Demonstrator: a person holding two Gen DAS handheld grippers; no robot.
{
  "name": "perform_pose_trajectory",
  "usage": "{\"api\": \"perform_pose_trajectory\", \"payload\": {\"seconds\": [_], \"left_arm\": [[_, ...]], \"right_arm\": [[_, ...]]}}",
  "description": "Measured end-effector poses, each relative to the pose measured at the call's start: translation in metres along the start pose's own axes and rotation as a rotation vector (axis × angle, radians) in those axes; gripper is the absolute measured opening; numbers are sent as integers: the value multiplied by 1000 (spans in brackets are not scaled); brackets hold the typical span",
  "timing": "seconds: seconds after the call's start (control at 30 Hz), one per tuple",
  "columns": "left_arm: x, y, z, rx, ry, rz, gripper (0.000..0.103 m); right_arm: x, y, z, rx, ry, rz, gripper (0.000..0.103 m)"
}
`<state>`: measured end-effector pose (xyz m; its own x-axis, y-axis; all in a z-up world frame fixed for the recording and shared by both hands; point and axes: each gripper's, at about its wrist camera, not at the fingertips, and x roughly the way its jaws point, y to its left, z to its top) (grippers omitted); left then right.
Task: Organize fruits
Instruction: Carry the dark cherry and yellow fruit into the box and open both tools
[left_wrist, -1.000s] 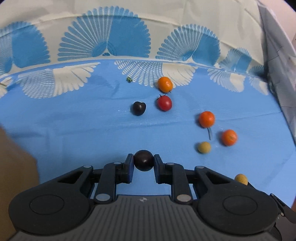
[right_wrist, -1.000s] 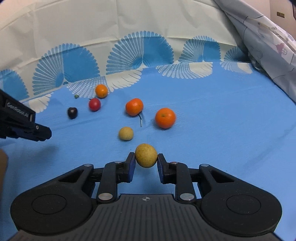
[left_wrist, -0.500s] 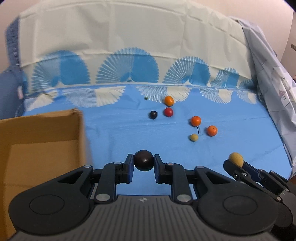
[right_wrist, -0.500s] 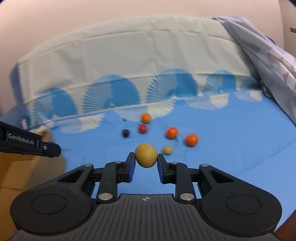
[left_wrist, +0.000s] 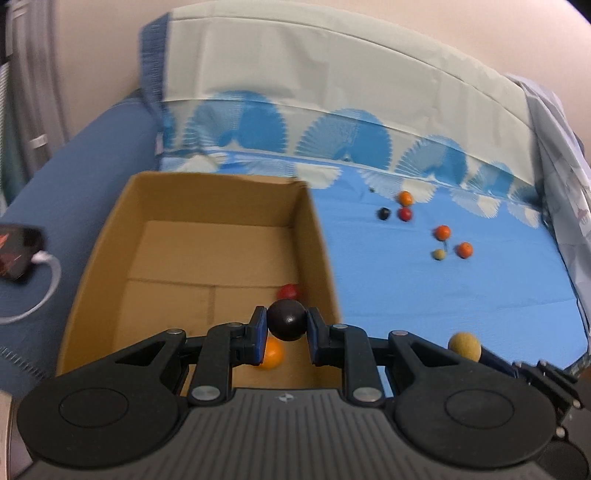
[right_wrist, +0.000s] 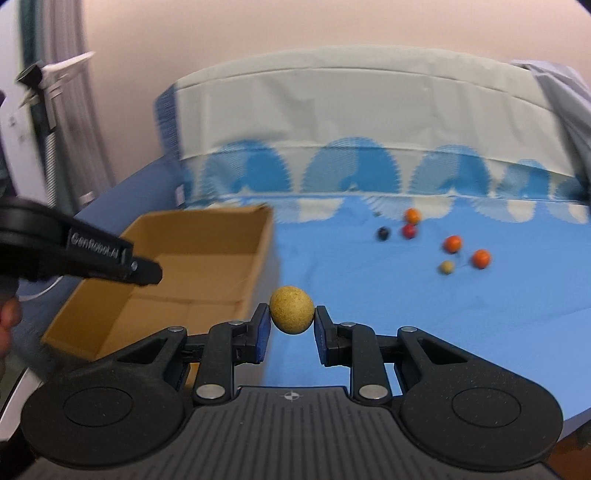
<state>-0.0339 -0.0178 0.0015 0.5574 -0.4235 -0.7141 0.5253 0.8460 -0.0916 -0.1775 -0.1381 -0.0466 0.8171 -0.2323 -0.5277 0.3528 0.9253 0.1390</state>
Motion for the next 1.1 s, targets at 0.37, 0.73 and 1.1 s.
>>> {"api": "perform_pose_trajectory", "payload": {"seconds": [0.37,0.73,1.1], "left_arm": [[-41,78,-31,-118,-17,87,25],[-53,111,-44,-196,-18,98,25],[-53,114,-44,-214,-19,100,25]], "right_arm": [[-17,64,-4,-97,27,83,27],[-19,77,-3,-141,35,74,27],[-17,81,-4,-156,40,82,27]]}}
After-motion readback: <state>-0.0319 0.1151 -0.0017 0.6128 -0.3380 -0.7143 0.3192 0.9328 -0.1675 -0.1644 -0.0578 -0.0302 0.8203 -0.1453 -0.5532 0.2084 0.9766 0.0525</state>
